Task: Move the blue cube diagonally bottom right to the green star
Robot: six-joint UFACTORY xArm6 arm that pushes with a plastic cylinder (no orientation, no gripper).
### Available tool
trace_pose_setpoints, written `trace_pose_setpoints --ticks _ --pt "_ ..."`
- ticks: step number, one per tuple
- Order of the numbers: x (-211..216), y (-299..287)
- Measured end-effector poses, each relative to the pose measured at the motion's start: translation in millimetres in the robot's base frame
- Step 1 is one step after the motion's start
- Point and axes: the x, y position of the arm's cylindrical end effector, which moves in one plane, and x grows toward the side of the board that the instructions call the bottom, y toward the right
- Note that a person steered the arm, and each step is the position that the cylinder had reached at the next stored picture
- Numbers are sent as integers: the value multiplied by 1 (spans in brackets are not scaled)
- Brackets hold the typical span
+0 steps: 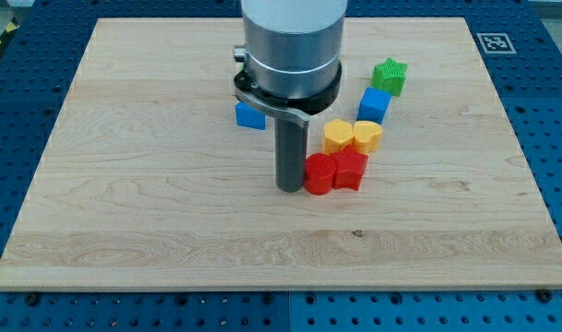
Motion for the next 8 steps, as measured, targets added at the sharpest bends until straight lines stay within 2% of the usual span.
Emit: trace_pose_setpoints --ticks 1,3,4,7,8 --pt "-1 2" --pt "-54 -31" --pt "-73 -19" --pt "-121 93" --pt "-118 130"
